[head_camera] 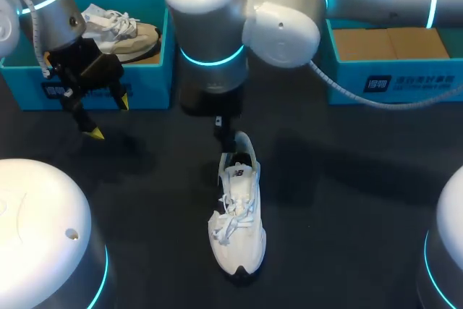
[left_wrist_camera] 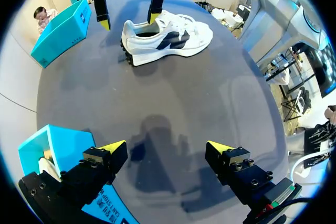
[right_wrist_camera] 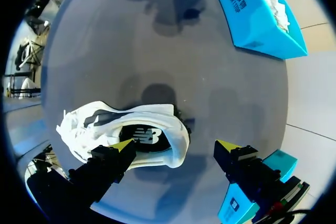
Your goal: Take the shoe out of the shoebox, open the shoe tongue, remove and reinsert the insole, then place the shoe into the shoebox
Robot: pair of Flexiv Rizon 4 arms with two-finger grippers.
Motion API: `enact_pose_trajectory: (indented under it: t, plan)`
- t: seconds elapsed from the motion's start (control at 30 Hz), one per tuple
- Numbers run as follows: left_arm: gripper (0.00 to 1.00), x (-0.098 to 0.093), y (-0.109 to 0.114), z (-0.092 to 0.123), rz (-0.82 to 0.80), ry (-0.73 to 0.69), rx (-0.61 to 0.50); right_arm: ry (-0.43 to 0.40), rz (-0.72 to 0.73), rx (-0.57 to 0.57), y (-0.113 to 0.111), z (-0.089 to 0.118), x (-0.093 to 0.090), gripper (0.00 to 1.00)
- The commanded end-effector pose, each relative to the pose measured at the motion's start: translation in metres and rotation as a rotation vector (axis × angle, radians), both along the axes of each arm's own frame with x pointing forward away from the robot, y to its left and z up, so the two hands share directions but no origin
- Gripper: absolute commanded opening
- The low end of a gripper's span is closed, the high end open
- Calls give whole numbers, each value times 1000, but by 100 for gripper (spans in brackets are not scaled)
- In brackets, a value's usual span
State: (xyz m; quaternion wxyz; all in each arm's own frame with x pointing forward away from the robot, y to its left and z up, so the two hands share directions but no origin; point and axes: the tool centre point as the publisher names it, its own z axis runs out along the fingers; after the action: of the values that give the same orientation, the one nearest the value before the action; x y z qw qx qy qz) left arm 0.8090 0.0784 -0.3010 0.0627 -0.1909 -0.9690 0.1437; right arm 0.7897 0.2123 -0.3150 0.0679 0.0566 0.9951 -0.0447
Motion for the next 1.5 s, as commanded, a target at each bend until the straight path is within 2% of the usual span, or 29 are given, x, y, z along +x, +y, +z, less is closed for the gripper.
enact_pose_trajectory:
  t: [0.03, 0.57, 0.67, 0.8, 0.83, 1.13, 1.43, 1.5]
  plan:
    - [100, -1, 0, 1, 0, -2, 4, 6, 15, 26, -6, -12, 4, 100]
    - [100, -1, 0, 1, 0, -2, 4, 55, 21, 54, -11, -42, 25, 99]
    - [100, -1, 0, 1, 0, -2, 4, 63, 20, 57, -11, -46, 24, 87]
    - [100, -1, 0, 1, 0, -2, 4, 78, 11, 59, -14, -52, 24, 78]
    - [100, -1, 0, 1, 0, -2, 4, 80, 11, 65, -15, -53, 24, 72]
    - [100, -1, 0, 1, 0, -2, 4, 97, 2, 70, -17, -62, 20, 50]
    - [100, -1, 0, 1, 0, -2, 4, 103, -3, 70, -19, -62, 15, 55]
    - [100, -1, 0, 1, 0, -2, 4, 104, -4, 73, -19, -62, 14, 60]
